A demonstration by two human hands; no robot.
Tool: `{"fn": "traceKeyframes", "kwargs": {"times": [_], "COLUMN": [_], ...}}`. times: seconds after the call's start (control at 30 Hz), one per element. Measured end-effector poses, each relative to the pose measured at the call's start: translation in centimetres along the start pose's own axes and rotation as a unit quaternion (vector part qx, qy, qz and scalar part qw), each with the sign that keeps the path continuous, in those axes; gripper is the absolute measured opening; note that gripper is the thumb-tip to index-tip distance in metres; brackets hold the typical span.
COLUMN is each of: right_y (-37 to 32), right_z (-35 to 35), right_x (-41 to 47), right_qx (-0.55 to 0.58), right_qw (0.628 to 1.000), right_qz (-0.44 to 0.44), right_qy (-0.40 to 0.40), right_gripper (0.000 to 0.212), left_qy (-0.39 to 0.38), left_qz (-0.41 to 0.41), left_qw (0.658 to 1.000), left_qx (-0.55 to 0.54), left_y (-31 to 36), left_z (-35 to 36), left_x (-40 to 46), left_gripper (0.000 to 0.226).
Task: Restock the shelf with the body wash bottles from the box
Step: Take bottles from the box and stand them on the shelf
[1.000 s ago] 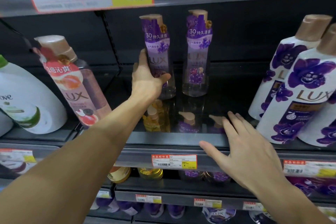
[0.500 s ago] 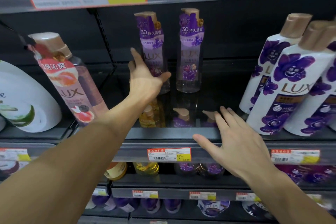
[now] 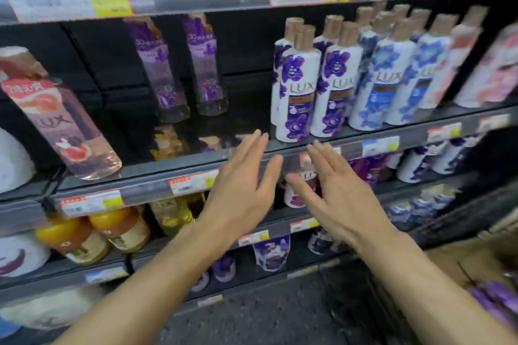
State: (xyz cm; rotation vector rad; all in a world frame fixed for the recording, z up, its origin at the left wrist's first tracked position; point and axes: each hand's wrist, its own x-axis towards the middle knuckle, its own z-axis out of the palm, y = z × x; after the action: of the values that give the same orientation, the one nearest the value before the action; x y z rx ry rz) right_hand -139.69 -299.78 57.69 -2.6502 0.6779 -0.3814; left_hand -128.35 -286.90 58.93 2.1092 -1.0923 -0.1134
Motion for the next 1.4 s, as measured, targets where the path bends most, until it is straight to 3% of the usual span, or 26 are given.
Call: {"fn": "traceKeyframes", "kwargs": {"times": [0.17, 0.27, 0.37, 0.57, 0.73, 0.93, 1.07, 1.13, 1.2, 1.23, 1.33, 1.4], "right_y": [7.9, 14.3, 20.9, 35.5, 47.0, 56.3, 60.7, 61.9, 62.4, 62.3, 61.8, 61.5], "right_z": [-3.4, -4.8, -5.6, -7.4, -8.1, -7.9, -6.1, -5.1, -4.4, -4.0, -3.0, -2.4], "right_x": [-7.8, -13.1, -18.3, -25.0, -25.6, -21.7, -21.8, -22.3, -22.6, -22.6, -22.5, -22.4], "right_qx": [-0.031, -0.068, -0.076, -0.101, -0.099, -0.096, -0.089, -0.108, -0.151, -0.170, -0.178, -0.161], "right_qw": [0.995, 0.985, 0.970, 0.946, 0.926, 0.927, 0.906, 0.901, 0.908, 0.913, 0.930, 0.933], "right_qz": [0.092, 0.156, 0.233, 0.309, 0.357, 0.342, 0.373, 0.377, 0.354, 0.338, 0.294, 0.292], "right_qy": [0.006, 0.011, 0.007, -0.017, -0.066, -0.119, -0.179, -0.188, -0.167, -0.153, -0.132, -0.134], "right_gripper": [0.098, 0.086, 0.090, 0.093, 0.085, 0.042, 0.036, 0.039, 0.034, 0.027, 0.015, 0.019], "left_qy": [-0.120, -0.198, -0.266, -0.324, -0.380, -0.386, -0.377, -0.362, -0.315, -0.290, -0.250, -0.269], "left_qz": [0.040, 0.072, 0.096, 0.117, 0.024, -0.204, -0.328, -0.377, -0.400, -0.404, -0.429, -0.438], "left_qw": [0.992, 0.977, 0.957, 0.931, 0.918, 0.900, 0.866, 0.852, 0.860, 0.867, 0.867, 0.857], "left_qx": [0.014, 0.037, 0.062, 0.121, 0.112, 0.017, -0.027, -0.031, -0.030, -0.028, -0.031, -0.033], "left_y": [6.9, 11.1, 14.6, 19.5, 23.6, 28.6, 28.4, 27.0, 25.2, 24.5, 24.4, 25.2], "left_z": [9.3, 15.2, 21.3, 34.9, 47.3, 59.0, 63.3, 64.5, 65.7, 66.1, 66.2, 66.3], "left_x": [-2.1, -2.9, -3.8, -5.2, -5.0, -3.2, -3.5, -4.4, -5.8, -6.3, -6.2, -5.8], "left_gripper": [0.056, 0.059, 0.060, 0.060, 0.071, 0.038, 0.033, 0.042, 0.078, 0.086, 0.073, 0.085]}}
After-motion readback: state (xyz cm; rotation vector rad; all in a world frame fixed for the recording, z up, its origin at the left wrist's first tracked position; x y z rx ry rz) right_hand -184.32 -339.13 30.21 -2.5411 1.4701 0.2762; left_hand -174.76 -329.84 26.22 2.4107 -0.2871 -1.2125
